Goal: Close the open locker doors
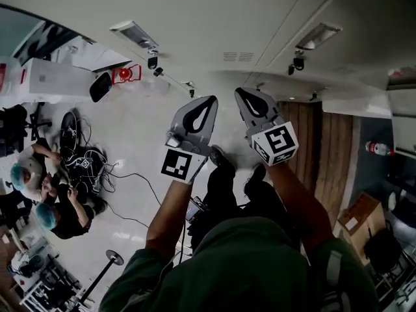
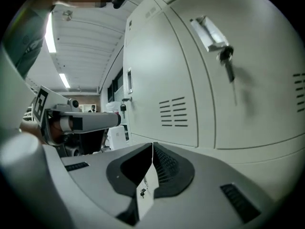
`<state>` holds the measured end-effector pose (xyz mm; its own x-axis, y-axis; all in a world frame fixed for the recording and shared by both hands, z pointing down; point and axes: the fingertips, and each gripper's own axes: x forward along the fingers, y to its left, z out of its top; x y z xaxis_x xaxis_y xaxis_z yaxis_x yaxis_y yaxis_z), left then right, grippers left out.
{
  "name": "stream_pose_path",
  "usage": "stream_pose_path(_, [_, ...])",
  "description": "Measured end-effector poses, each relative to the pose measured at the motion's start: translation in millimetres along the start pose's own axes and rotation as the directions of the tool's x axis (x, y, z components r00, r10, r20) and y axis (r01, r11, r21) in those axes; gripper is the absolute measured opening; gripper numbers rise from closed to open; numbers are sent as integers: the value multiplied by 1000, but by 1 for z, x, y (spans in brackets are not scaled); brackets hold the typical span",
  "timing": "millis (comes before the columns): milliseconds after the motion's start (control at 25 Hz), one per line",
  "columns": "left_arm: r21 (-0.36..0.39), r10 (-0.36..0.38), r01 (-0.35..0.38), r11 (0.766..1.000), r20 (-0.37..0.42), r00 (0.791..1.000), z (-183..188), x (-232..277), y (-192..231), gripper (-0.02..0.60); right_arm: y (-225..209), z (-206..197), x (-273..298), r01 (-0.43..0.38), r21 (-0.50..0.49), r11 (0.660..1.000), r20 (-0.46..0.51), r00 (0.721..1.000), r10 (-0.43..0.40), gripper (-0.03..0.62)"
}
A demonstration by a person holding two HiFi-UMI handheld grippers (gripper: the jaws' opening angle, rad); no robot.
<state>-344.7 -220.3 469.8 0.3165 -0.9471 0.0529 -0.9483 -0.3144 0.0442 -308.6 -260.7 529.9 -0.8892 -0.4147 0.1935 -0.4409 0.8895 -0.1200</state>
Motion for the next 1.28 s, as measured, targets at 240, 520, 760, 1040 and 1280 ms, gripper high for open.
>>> stream_pose_path(240, [28, -106, 105, 994, 26, 994, 43, 26, -61, -2, -22, 49, -73, 48, -30, 998, 70, 996, -46, 6])
stream_pose_path(520, [57, -202, 199, 978, 49, 978, 80, 56, -122, -2, -61, 87, -153, 152, -44, 987, 128, 981, -145, 6])
stream_pose_path(760, [61, -295, 292, 954, 48, 954, 104, 80, -189, -2, -93, 106, -231, 243, -56, 969, 146, 962, -232, 6])
stream_pose_path(1040, [81, -388, 384, 920, 47, 920, 118, 109, -274, -2, -146, 103, -334, 367, -35, 930, 155, 921, -357, 7])
stream_pose_path(1280, [99, -464, 459, 883, 32, 885, 120, 132, -342, -2, -178, 97, -412, 437, -17, 899, 159, 889, -429, 6])
